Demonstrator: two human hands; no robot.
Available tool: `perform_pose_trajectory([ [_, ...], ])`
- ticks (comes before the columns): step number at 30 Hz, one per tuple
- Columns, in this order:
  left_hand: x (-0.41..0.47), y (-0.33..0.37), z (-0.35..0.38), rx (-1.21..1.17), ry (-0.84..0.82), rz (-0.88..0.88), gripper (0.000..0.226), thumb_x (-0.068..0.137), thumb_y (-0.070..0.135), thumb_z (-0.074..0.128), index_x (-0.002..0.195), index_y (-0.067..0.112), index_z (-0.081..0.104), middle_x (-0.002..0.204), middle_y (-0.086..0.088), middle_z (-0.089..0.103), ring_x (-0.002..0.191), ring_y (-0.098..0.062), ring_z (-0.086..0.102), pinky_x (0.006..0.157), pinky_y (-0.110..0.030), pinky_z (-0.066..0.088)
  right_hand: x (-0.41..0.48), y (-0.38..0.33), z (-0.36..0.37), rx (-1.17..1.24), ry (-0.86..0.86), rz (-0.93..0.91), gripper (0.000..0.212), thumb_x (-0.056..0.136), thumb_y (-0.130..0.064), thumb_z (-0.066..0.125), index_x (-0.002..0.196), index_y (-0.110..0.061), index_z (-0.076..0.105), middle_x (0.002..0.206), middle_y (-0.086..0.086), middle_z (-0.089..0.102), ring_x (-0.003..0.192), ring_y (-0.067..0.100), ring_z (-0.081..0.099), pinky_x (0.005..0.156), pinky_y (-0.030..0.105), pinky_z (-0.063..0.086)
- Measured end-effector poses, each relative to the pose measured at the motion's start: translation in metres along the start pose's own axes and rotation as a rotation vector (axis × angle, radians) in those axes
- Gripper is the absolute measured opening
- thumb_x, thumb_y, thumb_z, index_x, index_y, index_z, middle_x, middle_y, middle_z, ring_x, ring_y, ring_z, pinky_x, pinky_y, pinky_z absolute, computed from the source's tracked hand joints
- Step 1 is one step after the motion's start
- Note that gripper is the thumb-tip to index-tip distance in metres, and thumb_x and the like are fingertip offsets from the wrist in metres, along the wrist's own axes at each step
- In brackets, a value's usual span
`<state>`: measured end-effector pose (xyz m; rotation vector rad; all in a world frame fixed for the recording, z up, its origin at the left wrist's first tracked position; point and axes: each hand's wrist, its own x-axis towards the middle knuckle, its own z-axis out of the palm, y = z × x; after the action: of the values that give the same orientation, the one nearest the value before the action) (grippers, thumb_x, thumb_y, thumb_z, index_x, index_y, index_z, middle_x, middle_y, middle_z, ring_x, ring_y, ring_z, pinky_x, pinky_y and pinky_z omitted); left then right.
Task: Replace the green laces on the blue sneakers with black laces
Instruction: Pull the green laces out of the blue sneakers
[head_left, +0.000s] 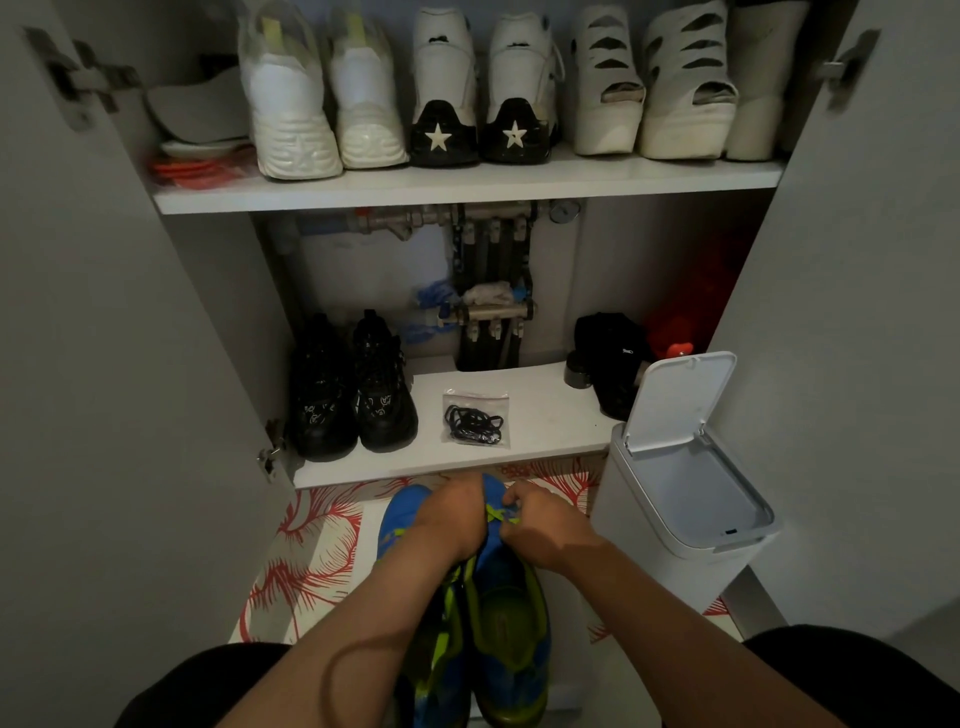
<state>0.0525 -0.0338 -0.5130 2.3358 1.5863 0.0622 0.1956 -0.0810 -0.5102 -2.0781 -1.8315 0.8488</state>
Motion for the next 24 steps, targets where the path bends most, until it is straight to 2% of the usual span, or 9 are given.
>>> perform_pose_trajectory([
  [4, -0.004, -0.011, -0.006, -0.051, 0.042, -0.104, 0.024, 0.094, 0.016, 0.051, 0.118, 0.01, 0.05, 0.126, -0.014, 0.059, 0.115, -0.031, 0.057, 0.089, -0.035, 0.046, 0.002, 0.0, -0.004, -0.012, -0.018, 0.003, 0.048, 0.084, -0.023, 0.061, 0.131, -0.03, 0.057, 0.135, 0.0, 0.057, 0.121, 0.02, 0.056, 0.103, 0.031, 0.045],
  [6, -0.005, -0.013, -0.011, -0.077, 0.039, -0.097, 0.023, 0.092, 0.016, 0.051, 0.115, 0.02, 0.054, 0.124, -0.008, 0.062, 0.112, -0.027, 0.058, 0.081, -0.03, 0.042, 0.003, -0.003, -0.003, 0.001, -0.026, -0.003, 0.05, 0.081, -0.017, 0.06, 0.129, -0.032, 0.059, 0.134, 0.0, 0.057, 0.119, 0.02, 0.056, 0.102, 0.033, 0.047],
  [9, -0.008, -0.009, -0.016, -0.096, -0.001, -0.047, 0.028, 0.089, 0.016, 0.05, 0.109, 0.029, 0.064, 0.121, -0.001, 0.065, 0.11, -0.023, 0.06, 0.084, -0.03, 0.045, 0.004, -0.006, -0.002, -0.018, -0.034, -0.025, 0.052, 0.079, -0.012, 0.059, 0.126, -0.032, 0.061, 0.135, 0.001, 0.054, 0.12, 0.02, 0.056, 0.102, 0.033, 0.047],
  [14, -0.011, -0.008, -0.017, -0.191, 0.01, -0.12, 0.023, 0.093, 0.022, 0.044, 0.083, 0.023, 0.065, 0.095, 0.0, 0.068, 0.092, -0.021, 0.062, 0.073, -0.029, 0.044, 0.004, -0.007, -0.004, -0.051, -0.047, -0.036, 0.042, 0.078, -0.01, 0.06, 0.114, -0.029, 0.067, 0.122, 0.0, 0.059, 0.107, 0.019, 0.06, 0.087, 0.028, 0.05],
  [17, -0.009, -0.01, -0.026, -0.348, -0.055, -0.205, 0.022, 0.094, 0.014, 0.043, 0.088, 0.012, 0.064, 0.099, -0.011, 0.066, 0.091, -0.024, 0.062, 0.075, -0.03, 0.047, 0.003, -0.006, -0.007, -0.054, -0.07, -0.026, 0.036, 0.074, -0.008, 0.061, 0.102, -0.03, 0.069, 0.106, -0.003, 0.064, 0.095, 0.017, 0.062, 0.076, 0.025, 0.049],
  [18, -0.008, -0.011, -0.027, -0.378, -0.066, -0.215, 0.021, 0.094, 0.014, 0.044, 0.085, 0.013, 0.063, 0.097, -0.011, 0.065, 0.085, -0.02, 0.061, 0.07, -0.027, 0.046, 0.002, -0.005, -0.007, -0.052, -0.072, -0.022, 0.034, 0.074, -0.009, 0.062, 0.1, -0.03, 0.07, 0.102, -0.004, 0.065, 0.094, 0.017, 0.063, 0.076, 0.025, 0.049],
  [21, -0.008, -0.011, -0.021, -0.484, -0.096, -0.162, 0.018, 0.085, 0.026, 0.064, 0.069, 0.021, 0.06, 0.07, 0.005, 0.062, 0.06, -0.006, 0.055, 0.055, -0.019, 0.043, 0.001, -0.007, -0.007, -0.074, -0.07, -0.029, 0.032, 0.074, -0.011, 0.062, 0.099, -0.029, 0.071, 0.103, -0.005, 0.067, 0.095, 0.018, 0.063, 0.08, 0.026, 0.051],
  [22, -0.01, -0.011, -0.02, -0.543, -0.082, -0.145, 0.017, 0.082, 0.027, 0.07, 0.069, 0.022, 0.062, 0.065, 0.007, 0.062, 0.057, -0.002, 0.055, 0.055, -0.017, 0.044, 0.0, -0.008, -0.007, -0.083, -0.067, -0.035, 0.031, 0.074, -0.012, 0.062, 0.097, -0.029, 0.071, 0.102, -0.004, 0.067, 0.094, 0.018, 0.064, 0.08, 0.027, 0.052],
  [24, -0.011, -0.011, -0.017, -0.613, -0.097, -0.109, 0.013, 0.085, 0.022, 0.071, 0.073, 0.023, 0.068, 0.072, 0.005, 0.069, 0.061, -0.001, 0.058, 0.062, -0.017, 0.049, -0.001, -0.009, -0.007, -0.085, -0.064, -0.041, 0.03, 0.073, -0.011, 0.061, 0.094, -0.03, 0.071, 0.1, -0.004, 0.068, 0.092, 0.019, 0.064, 0.08, 0.028, 0.054],
])
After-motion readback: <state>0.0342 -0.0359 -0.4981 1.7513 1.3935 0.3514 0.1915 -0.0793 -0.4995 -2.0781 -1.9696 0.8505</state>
